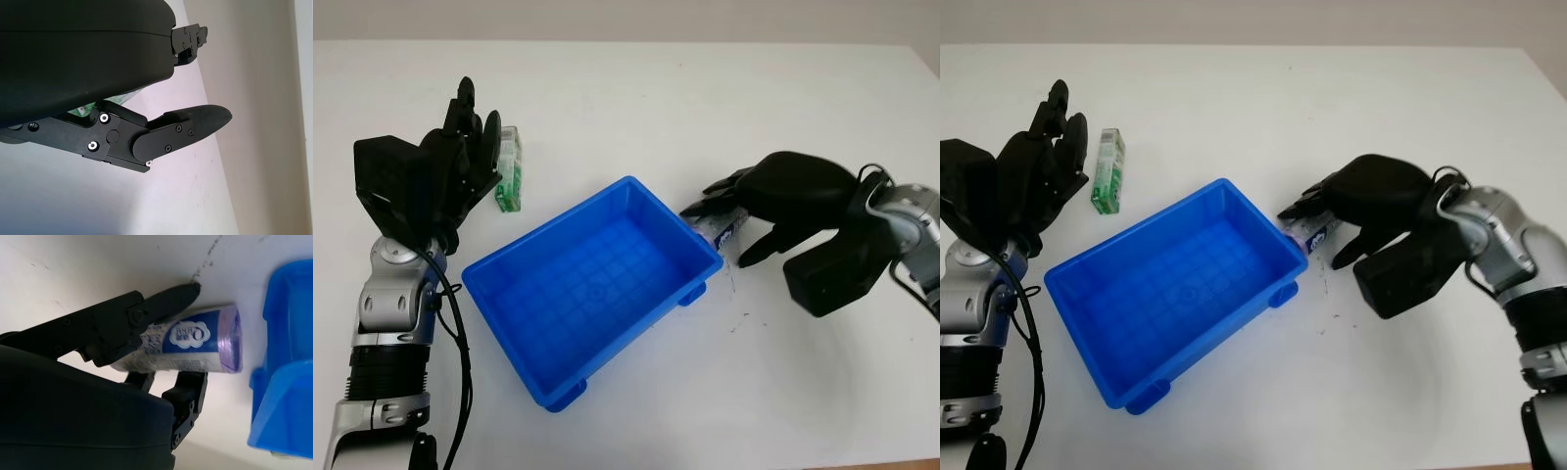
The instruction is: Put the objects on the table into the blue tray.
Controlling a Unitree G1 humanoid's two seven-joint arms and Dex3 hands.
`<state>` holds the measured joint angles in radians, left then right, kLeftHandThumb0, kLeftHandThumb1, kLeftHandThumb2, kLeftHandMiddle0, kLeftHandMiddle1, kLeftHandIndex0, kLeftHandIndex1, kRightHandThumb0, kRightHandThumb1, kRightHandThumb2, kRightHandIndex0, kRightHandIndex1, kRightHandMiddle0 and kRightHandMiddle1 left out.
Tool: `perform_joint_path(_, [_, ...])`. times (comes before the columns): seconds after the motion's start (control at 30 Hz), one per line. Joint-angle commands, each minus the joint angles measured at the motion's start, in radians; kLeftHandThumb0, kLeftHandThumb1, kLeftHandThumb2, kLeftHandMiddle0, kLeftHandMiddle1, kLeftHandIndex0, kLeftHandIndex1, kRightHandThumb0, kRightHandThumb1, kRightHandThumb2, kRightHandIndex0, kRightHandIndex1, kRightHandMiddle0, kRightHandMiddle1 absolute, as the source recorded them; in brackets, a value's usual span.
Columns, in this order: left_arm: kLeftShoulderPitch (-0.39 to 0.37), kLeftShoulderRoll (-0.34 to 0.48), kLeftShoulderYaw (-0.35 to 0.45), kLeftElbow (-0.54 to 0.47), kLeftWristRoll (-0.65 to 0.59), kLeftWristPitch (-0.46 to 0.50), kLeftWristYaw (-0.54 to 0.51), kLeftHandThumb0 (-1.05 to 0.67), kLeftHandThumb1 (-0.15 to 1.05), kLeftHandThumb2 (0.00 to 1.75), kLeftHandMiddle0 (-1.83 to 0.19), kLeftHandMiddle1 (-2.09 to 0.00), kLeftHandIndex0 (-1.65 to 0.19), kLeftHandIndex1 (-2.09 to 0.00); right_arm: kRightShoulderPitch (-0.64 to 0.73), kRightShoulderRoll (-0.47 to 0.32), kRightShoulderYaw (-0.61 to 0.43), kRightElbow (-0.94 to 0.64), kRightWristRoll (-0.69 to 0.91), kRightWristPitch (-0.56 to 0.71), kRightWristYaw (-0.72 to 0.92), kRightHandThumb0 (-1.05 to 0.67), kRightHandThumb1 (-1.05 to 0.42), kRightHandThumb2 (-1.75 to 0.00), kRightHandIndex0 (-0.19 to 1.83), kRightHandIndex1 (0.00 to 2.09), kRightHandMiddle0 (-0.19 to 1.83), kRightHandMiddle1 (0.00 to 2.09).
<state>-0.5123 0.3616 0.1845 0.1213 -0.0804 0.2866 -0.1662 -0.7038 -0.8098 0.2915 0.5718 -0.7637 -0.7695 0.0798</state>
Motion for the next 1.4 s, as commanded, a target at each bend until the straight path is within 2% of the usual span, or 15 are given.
perform_joint_path(0.0, [0.007, 0.003, -0.008, -0.014, 0.005, -0.002, -0.003, -0.65, 1.05, 0.69, 0.19, -0.02, 0.19, 0.0, 0.004, 0.011, 0.03, 0.058, -0.079, -0.022, -0.147, -0.52, -1.03, -0.21, 0.67, 2.03, 0.42, 2.03])
perform_joint_path(0.07, [0.005, 0.005, -0.011, -0.008, 0.009, -0.004, -0.005, -0.66, 1.05, 0.69, 0.19, -0.02, 0.19, 0.0, -0.03, 0.016, 0.037, 0.103, -0.119, -0.01, -0.25, -0.52, -1.04, -0.29, 0.84, 2.08, 0.46, 2.08])
perform_joint_path(0.1, [0.005, 0.009, -0.016, -0.009, 0.016, 0.002, -0.004, -0.66, 1.05, 0.68, 0.19, -0.02, 0.19, 0.0, -0.05, 0.019, 0.04, 0.128, -0.135, 0.002, -0.295, -0.51, -1.04, -0.31, 0.75, 2.09, 0.34, 2.02])
perform_joint_path(0.13, [0.006, 0.011, -0.02, -0.012, 0.022, 0.007, -0.003, -0.66, 1.05, 0.69, 0.19, -0.02, 0.19, 0.0, -0.074, 0.022, 0.043, 0.158, -0.146, 0.008, -0.339, -0.51, -1.05, -0.34, 0.73, 2.09, 0.31, 2.06])
perform_joint_path(0.2, [0.005, 0.01, -0.024, -0.017, 0.027, 0.02, -0.004, -0.66, 1.05, 0.69, 0.19, -0.03, 0.19, 0.0, -0.124, 0.029, 0.049, 0.224, -0.151, 0.021, -0.398, -0.5, -1.05, -0.33, 0.77, 2.09, 0.35, 2.09])
perform_joint_path(0.3, [0.003, 0.004, -0.022, -0.015, 0.019, 0.028, -0.01, -0.65, 1.05, 0.69, 0.19, -0.01, 0.19, 0.0, -0.208, 0.044, 0.055, 0.331, -0.147, 0.036, -0.485, -0.48, -1.05, -0.23, 0.86, 2.09, 0.48, 2.09])
perform_joint_path(0.43, [0.006, 0.005, -0.022, -0.022, 0.014, 0.043, -0.017, -0.66, 1.05, 0.67, 0.19, 0.0, 0.19, 0.0, -0.312, 0.052, 0.044, 0.405, -0.116, 0.075, -0.53, -0.47, -1.05, -0.23, 0.81, 2.09, 0.49, 2.09])
perform_joint_path(0.63, [0.009, 0.015, -0.024, -0.029, 0.024, 0.048, -0.021, -0.67, 1.05, 0.67, 0.19, -0.01, 0.19, 0.0, -0.398, 0.078, 0.006, 0.386, -0.024, 0.089, -0.549, -0.48, -1.05, -0.24, 0.91, 2.09, 0.63, 2.09])
perform_joint_path(0.73, [0.01, 0.014, -0.025, -0.033, 0.029, 0.052, -0.019, -0.67, 1.05, 0.67, 0.19, -0.01, 0.19, 0.0, -0.386, 0.133, -0.044, 0.316, 0.127, 0.062, -0.442, -0.48, -1.05, -0.24, 1.03, 2.09, 0.67, 2.09])
perform_joint_path(0.83, [0.009, 0.011, -0.025, -0.037, 0.028, 0.055, -0.019, -0.67, 1.05, 0.67, 0.19, -0.01, 0.19, 0.0, -0.315, 0.203, -0.083, 0.133, 0.346, 0.062, -0.235, -0.43, -1.05, -0.25, 1.07, 2.09, 0.64, 2.09])
perform_joint_path(1.0, [0.004, 0.005, -0.028, -0.042, 0.026, 0.068, -0.019, -0.67, 1.05, 0.67, 0.19, 0.0, 0.19, 0.0, -0.16, 0.277, -0.067, -0.275, 0.597, 0.227, 0.088, -0.45, -1.05, -0.32, 1.05, 2.09, 0.72, 2.09])
perform_joint_path(1.1, [0.005, 0.004, -0.031, -0.041, 0.024, 0.062, -0.023, -0.67, 1.05, 0.66, 0.19, 0.0, 0.19, 0.0, -0.094, 0.302, -0.056, -0.428, 0.665, 0.312, 0.216, -0.46, -1.05, -0.28, 1.05, 2.09, 0.71, 2.09])
perform_joint_path(1.23, [0.007, 0.004, -0.028, -0.041, 0.024, 0.061, -0.021, -0.67, 1.05, 0.66, 0.19, 0.0, 0.19, 0.0, -0.026, 0.294, -0.03, -0.581, 0.679, 0.467, 0.377, -0.52, -1.04, -0.22, 1.12, 2.09, 0.79, 2.09])
perform_joint_path(1.27, [0.009, 0.005, -0.027, -0.042, 0.024, 0.061, -0.02, -0.67, 1.05, 0.67, 0.19, 0.0, 0.19, 0.0, -0.014, 0.292, -0.023, -0.601, 0.664, 0.488, 0.404, -0.53, -1.03, -0.17, 1.07, 2.09, 0.77, 2.09])
perform_joint_path(1.37, [0.013, -0.001, -0.02, -0.044, 0.018, 0.056, -0.015, -0.66, 1.05, 0.66, 0.19, -0.01, 0.19, 0.0, 0.011, 0.283, 0.002, -0.61, 0.568, 0.473, 0.441, -0.57, -1.05, -0.2, 1.03, 2.09, 0.74, 2.09])
